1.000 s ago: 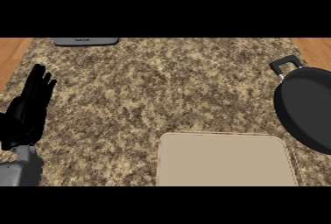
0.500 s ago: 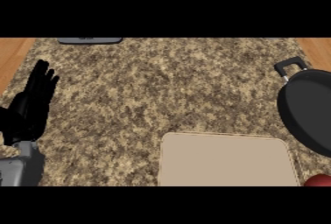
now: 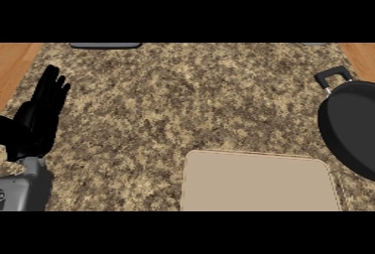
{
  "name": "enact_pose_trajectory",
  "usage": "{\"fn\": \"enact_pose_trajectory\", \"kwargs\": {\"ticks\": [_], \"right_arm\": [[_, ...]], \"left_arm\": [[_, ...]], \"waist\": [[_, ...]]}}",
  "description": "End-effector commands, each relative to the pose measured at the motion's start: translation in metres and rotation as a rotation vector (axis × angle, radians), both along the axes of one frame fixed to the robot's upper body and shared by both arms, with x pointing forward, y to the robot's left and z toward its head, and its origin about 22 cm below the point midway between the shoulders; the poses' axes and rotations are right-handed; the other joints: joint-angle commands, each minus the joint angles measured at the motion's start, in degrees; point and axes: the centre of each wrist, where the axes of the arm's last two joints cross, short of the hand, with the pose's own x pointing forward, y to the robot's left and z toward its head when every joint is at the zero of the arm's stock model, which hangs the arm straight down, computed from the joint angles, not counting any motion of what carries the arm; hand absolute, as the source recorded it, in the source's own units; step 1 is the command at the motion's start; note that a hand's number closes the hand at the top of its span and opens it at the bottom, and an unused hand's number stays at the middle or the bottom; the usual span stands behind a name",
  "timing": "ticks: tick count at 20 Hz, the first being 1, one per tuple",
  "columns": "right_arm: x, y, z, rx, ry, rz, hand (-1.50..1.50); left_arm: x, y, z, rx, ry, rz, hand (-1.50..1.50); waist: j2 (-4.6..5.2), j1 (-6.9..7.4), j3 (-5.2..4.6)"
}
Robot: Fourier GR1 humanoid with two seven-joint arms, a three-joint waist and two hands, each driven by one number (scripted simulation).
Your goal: Pick the bell pepper from the tray and place it in the pot
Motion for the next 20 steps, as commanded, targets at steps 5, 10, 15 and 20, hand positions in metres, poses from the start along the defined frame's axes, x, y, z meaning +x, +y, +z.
{"fn": "enact_pose_trajectory", "kwargs": {"ticks": [5, 10, 15, 20], "right_arm": [[0.029, -0.033, -0.013, -0.375, -0.038, -0.223, 1.50], [0.080, -0.054, -0.053, -0.399, -0.013, -0.233, 1.50], [0.117, -0.067, -0.075, -0.413, 0.048, -0.212, 1.50], [0.129, -0.062, -0.102, -0.219, 0.231, -0.206, -1.50]], "left_arm": [[0.005, -0.012, 0.007, -0.004, -0.021, -0.021, 0.00], [0.011, -0.014, -0.003, 0.002, -0.027, -0.015, 0.00], [0.012, -0.017, -0.006, -0.004, -0.015, 0.000, 0.00], [0.004, -0.019, -0.011, -0.006, -0.009, -0.017, 0.00]], "waist": [[0.46, 1.21, 0.12], [0.43, 1.09, 0.09], [0.35, 1.02, 0.08], [0.35, 1.16, 0.08]]}}
